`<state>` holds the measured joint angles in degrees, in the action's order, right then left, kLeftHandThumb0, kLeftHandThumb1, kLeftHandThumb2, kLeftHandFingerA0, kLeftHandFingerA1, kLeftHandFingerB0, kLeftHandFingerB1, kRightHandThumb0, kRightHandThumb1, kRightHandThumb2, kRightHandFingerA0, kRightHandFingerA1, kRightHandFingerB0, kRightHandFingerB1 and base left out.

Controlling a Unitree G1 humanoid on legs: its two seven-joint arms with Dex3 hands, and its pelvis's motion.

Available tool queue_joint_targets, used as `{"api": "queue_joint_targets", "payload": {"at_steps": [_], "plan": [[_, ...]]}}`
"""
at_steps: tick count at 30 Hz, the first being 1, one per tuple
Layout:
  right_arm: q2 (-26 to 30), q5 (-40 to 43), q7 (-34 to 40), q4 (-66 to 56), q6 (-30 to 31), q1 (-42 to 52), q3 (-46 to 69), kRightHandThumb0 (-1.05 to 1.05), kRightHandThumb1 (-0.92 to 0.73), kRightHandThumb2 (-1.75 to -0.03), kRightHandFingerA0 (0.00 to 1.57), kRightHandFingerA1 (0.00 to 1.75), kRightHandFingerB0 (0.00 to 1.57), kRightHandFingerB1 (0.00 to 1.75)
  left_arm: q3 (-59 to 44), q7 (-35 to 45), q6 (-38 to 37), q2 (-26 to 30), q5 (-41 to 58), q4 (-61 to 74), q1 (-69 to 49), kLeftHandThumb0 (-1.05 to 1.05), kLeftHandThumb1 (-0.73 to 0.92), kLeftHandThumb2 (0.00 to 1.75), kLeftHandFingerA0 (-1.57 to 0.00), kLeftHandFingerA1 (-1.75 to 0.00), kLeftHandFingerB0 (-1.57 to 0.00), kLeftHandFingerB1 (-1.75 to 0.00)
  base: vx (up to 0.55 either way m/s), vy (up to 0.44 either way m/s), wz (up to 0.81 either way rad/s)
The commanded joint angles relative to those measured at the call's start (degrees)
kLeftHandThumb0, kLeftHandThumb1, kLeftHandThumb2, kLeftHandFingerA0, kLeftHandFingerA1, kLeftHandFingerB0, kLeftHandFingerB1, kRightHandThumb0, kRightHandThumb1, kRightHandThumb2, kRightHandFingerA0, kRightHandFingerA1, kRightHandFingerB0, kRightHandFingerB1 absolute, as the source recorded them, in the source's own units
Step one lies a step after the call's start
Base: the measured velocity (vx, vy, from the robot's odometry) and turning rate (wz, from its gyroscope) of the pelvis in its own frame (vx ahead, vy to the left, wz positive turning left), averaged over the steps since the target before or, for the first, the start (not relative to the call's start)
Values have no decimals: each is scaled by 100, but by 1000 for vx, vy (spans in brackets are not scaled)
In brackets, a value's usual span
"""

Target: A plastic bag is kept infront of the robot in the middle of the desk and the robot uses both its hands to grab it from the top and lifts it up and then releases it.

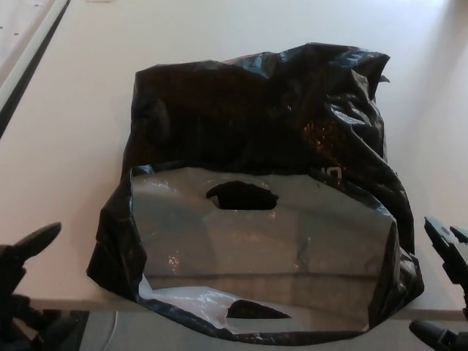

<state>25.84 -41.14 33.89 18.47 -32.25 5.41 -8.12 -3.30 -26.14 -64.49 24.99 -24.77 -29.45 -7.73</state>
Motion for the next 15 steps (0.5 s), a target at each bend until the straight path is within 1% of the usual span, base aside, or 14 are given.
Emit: {"api": "queue_joint_targets", "payload": {"at_steps": [1,2,3,4,5,7,8,10,11,12,13,15], "plan": [[146,-44,-347,-120,64,-303,-86,-56,-51,-55,18,32,0,23,155,393,368,-135,43,85,170,-18,32,86,-11,-51,-11,-51,0,0,0],[119,-2,-457,-110,64,-405,-135,-59,-41,-72,11,41,3,17,202,417,426,-202,42,54,237,-34,40,58,-24,-34,-20,-33,0,0,0],[106,-8,-517,-95,79,-497,-176,-54,-51,-55,17,32,0,22,235,439,452,-249,55,15,291,-32,39,58,-23,-33,-17,-32,0,0,0],[105,-42,-537,-76,101,-573,-207,-54,-51,-55,17,32,0,22,254,461,458,-276,78,-23,328,-32,39,58,-23,-33,-17,-32,0,0,0],[62,-55,-581,-57,154,-647,-251,-53,-49,-55,17,32,0,22,266,429,470,-296,20,-104,379,-33,38,57,-24,-34,-11,-30,0,0,0],[-9,-92,-644,3,247,-808,-354,-52,-48,-54,17,32,0,22,298,380,517,-342,-95,-281,493,-34,37,59,-23,-35,-9,-30,0,0,0],[-18,-79,-666,24,252,-850,-385,-52,-48,-55,17,32,0,21,314,395,560,-366,-91,-304,507,-29,44,55,-26,-32,-10,-23,0,0,0],[-72,-53,-740,97,270,-976,-471,-54,-49,-55,18,33,0,21,373,447,668,-431,-76,-428,581,-28,44,56,-26,-32,-7,-22,0,0,0],[-103,-27,-794,110,293,-1018,-509,-52,-49,-58,16,35,1,16,397,456,721,-455,-82,-505,631,-29,45,53,-27,-31,-6,-25,0,0,0],[-123,-1,-839,102,315,-1032,-528,-52,-49,-58,16,35,1,16,408,452,762,-469,-93,-547,660,-29,45,53,-27,-31,-6,-25,0,0,0],[-203,28,-914,114,373,-1079,-583,-52,-49,-60,15,35,2,15,419,433,809,-480,-105,-697,743,-26,44,55,-24,-32,-5,-21,0,0,0],[-228,36,-897,174,347,-1113,-623,-53,-48,-62,14,36,3,14,434,418,850,-497,-102,-873,847,-28,44,55,-24,-32,-5,-21,0,0,0]]}}
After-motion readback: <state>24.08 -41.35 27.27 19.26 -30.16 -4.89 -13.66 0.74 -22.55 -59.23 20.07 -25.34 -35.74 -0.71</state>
